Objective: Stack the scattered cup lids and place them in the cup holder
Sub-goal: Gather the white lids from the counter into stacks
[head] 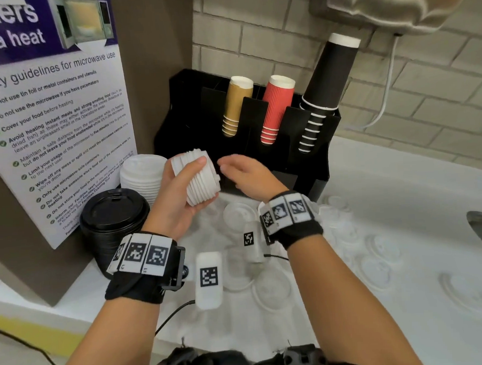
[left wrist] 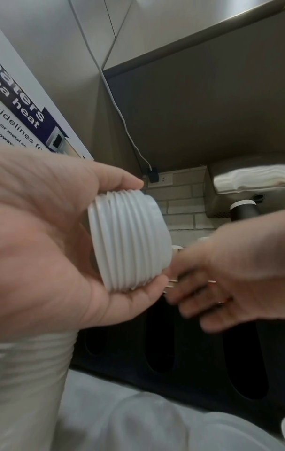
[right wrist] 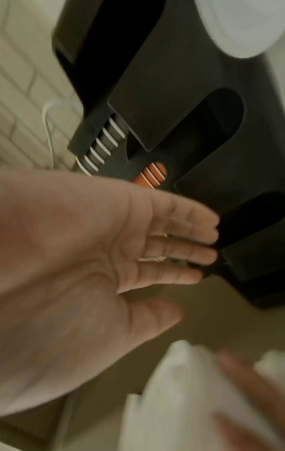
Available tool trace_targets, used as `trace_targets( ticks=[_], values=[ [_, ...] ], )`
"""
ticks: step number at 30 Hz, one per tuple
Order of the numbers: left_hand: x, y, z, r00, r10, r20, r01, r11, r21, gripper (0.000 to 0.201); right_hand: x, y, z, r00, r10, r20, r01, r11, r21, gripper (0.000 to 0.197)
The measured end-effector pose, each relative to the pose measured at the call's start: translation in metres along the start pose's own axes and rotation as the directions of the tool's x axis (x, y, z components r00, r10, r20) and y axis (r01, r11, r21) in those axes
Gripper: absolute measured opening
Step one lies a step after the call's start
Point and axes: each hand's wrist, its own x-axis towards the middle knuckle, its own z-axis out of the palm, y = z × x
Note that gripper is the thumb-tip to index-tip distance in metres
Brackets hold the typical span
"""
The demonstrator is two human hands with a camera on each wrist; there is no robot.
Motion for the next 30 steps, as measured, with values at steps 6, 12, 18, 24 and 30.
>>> trace_targets(
  ticks=[6, 12, 18, 24, 30],
  values=[
    [0.002, 0.001, 0.002, 1.0, 0.01, -0.001, -0.01, 1.0, -0.03, 0.053, 0.035, 0.014, 0.042, 0.938, 0.221, 0.269, -0.029, 0.82, -0.572, 0.051],
    [0.003, 0.0, 0.001, 0.999, 0.017, -0.039, -0.018, 0.999, -0.031, 0.055, 0.047, 0.014, 0.059, 0.899, 0.271, 0.345, 0.104, 0.631, -0.769, 0.069],
    [0.003, 0.004, 0.002, 0.999, 0.033, -0.033, -0.034, 0.999, -0.024, 0.053, 0.044, 0.021, 0.057, 0.889, 0.244, 0.386, 0.144, 0.653, -0.744, 0.073],
    [0.003, 0.006, -0.001, 0.997, 0.058, -0.046, -0.058, 0.998, 0.002, 0.054, 0.032, 0.015, 0.006, 0.989, 0.048, 0.14, 0.004, 0.939, -0.345, 0.056],
    [0.001, -0.01, 0.003, 0.999, -0.045, 0.004, 0.044, 0.998, 0.04, 0.056, -0.02, 0.011, -0.02, 0.997, 0.071, -0.025, -0.059, 0.943, 0.327, 0.033]
  ],
)
